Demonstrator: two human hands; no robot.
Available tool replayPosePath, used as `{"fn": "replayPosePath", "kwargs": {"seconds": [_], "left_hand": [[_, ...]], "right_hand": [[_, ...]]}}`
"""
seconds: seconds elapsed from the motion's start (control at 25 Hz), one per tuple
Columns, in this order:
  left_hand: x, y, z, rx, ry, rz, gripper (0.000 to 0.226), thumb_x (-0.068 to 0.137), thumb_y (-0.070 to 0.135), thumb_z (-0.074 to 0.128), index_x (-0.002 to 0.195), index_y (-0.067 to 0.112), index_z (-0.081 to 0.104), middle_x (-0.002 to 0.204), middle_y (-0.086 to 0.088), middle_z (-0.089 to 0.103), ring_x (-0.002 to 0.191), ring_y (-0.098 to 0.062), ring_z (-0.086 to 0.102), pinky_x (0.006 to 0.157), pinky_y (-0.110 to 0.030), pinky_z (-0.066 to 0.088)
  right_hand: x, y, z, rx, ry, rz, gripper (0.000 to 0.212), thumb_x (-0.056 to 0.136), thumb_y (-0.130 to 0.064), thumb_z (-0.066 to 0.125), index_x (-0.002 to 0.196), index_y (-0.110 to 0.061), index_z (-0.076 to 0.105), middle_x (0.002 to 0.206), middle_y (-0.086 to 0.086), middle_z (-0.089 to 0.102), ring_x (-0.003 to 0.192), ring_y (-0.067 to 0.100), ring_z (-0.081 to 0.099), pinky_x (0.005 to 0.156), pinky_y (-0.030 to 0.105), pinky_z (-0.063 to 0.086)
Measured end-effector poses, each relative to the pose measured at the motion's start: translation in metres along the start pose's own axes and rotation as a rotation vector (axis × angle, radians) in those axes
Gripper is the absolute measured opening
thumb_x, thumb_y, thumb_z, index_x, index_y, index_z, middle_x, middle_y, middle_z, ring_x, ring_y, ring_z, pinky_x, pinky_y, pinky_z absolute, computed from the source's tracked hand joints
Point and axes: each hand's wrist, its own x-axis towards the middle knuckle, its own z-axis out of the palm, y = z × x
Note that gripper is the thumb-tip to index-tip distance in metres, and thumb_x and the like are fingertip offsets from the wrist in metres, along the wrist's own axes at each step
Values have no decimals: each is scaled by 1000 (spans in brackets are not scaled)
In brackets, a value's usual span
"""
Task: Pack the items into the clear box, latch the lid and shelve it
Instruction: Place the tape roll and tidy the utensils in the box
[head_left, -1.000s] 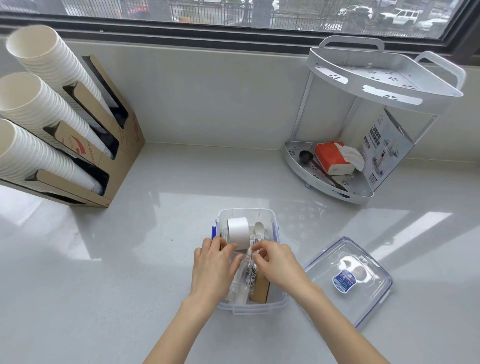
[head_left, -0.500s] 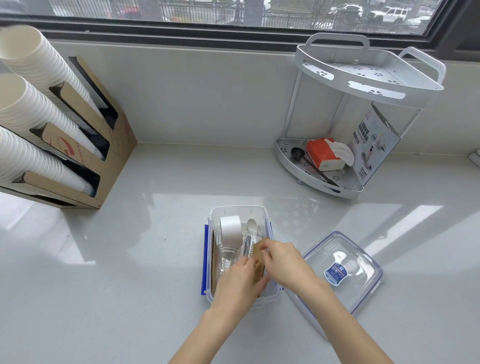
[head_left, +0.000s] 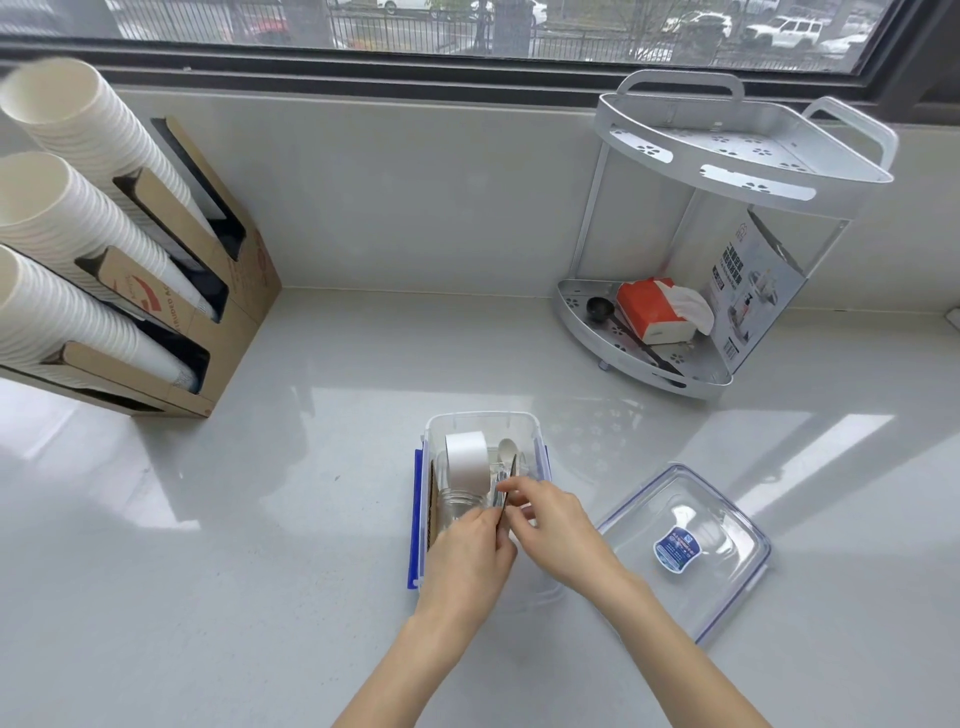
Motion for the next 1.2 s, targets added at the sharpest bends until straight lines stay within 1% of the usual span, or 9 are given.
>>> {"fn": "replayPosePath", "kwargs": {"seconds": [0.12,0.24,0.32,0.44,0.6,0.68,0.84,0.96,1.2], "left_hand": [[1,0,-15,-126,97,-9,20,87,16,40,87,10,59,82,-9,66,77,-26,59,71,-40,47],[0,-3,-31,-190,216,-11,15,86,19,49,87,13,62,82,-4,67,73,-20,59,69,-32,47],[-3,-6,-40,-195,293,4,12,85,20,53,90,13,63,82,-3,68,72,-20,60,68,-32,49],[-10,-13,-47,-195,367,12,14,85,19,54,94,13,63,85,-1,67,70,-18,62,68,-30,49],[-16,-24,-44,-189,359,-29,18,87,21,51,99,14,62,90,-1,66,71,-15,61,68,-24,46],[-18,-30,-40,-197,338,-47,19,88,23,49,100,15,61,91,1,66,72,-14,60,66,-20,44],[-20,-39,-30,-181,290,-98,19,89,25,47,102,17,59,93,5,61,73,-13,58,65,-20,40],[-19,-44,-24,-179,249,-103,19,88,20,48,105,14,54,89,7,49,71,-12,50,61,-14,32],[-18,-45,-18,-162,196,-112,16,87,16,48,104,14,48,86,7,39,68,-10,42,53,-17,34]], "right_hand": [[1,-6,0,119,80,-77,35,92,-13,44,124,-24,53,116,4,60,97,12,58,91,20,44],[2,-17,1,192,105,-176,36,91,-9,46,125,-21,52,117,2,60,95,4,56,84,8,43],[2,-25,5,243,109,-228,37,91,-5,46,124,-18,53,115,3,60,95,3,56,79,1,43],[2,-34,12,302,97,-276,39,90,-3,46,125,-19,53,114,3,60,99,3,57,79,-2,44],[4,-37,24,300,31,-269,39,91,-5,46,128,-19,50,119,3,58,102,2,55,81,-3,42],[3,-35,30,287,4,-261,40,92,-5,45,129,-18,48,122,4,58,104,3,56,85,1,42],[2,-29,41,252,-60,-216,40,94,-9,41,132,-18,45,125,5,56,115,11,55,100,22,43],[3,-25,48,235,-76,-189,37,94,-11,39,130,-16,46,126,7,58,116,14,53,100,25,43],[3,-21,57,185,-60,-179,38,91,-5,37,123,-16,54,120,8,58,113,17,53,100,30,43]]}}
